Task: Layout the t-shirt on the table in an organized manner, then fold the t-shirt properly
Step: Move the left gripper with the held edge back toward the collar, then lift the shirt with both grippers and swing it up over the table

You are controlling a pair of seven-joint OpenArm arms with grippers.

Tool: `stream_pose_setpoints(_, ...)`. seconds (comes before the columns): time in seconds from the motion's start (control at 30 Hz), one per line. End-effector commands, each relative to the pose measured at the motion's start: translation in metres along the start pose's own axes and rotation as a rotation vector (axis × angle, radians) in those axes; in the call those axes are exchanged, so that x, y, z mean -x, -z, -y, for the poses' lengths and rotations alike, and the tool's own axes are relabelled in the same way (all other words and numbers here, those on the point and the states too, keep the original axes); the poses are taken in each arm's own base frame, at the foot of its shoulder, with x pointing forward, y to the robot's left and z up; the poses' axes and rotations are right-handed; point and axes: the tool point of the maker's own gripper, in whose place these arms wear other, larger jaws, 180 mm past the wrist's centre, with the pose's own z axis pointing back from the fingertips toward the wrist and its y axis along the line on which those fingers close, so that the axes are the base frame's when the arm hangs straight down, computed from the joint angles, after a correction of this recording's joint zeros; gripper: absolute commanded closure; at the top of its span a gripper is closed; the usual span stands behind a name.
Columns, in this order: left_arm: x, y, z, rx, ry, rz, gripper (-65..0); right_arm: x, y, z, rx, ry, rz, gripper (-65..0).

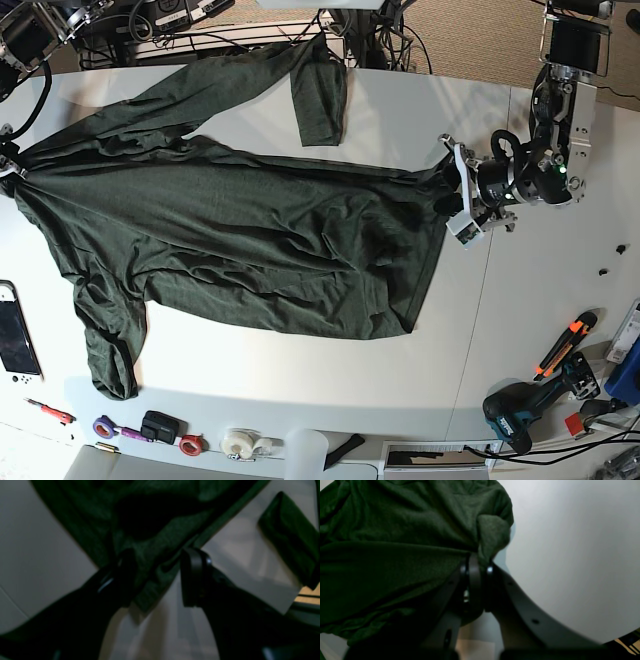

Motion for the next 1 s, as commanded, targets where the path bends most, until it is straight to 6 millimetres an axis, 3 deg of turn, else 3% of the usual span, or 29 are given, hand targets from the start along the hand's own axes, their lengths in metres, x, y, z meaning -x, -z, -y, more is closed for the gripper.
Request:
stream_pose_setpoints(0.0, -0.014, -0.005, -0.005, -0.013, 0.008, 0.045, -26.0, -0.020, -0.010, 0.006, 0.019, -0.018, 0.055, 0.0)
stream_pose_setpoints(0.5, 0.013, 0.001, -0.022, -0.064, -0.023, -0.030, -25.7, -0.020, -0.010, 0.006, 0.019, -0.018, 0.055, 0.0)
stream_pose_setpoints(0.57, 0.011, 0.001, -0.022, -0.060, -0.026, -0.017, -20.6, -0.021, -0.010, 0.006, 0.019, -0.018, 0.057, 0.0)
stream_pose_setpoints(0.63, 0.009, 0.001, -0.020, -0.049, -0.035, -0.008, -4.2, -0.021, -0.010, 0.006, 0.019, -0.018, 0.057, 0.0)
stream_pose_setpoints(0.67, 0.009, 0.000, -0.019, -0.038, -0.042, -0.007, 0.0, -0.021, -0.010, 0.006, 0.019, -0.018, 0.058, 0.0)
stream_pose_setpoints(0.83, 0.013, -0.015, -0.006, 0.072, -0.025, -0.037, 0.0, -0.021, -0.010, 0.006, 0.019, -0.018, 0.061, 0.0)
stream_pose_setpoints(0.97, 0.011, -0.039, -0.014, 0.098, -0.031, -0.050, 0.0, -0.020, -0.010, 0.006, 0.019, -0.018, 0.054, 0.0)
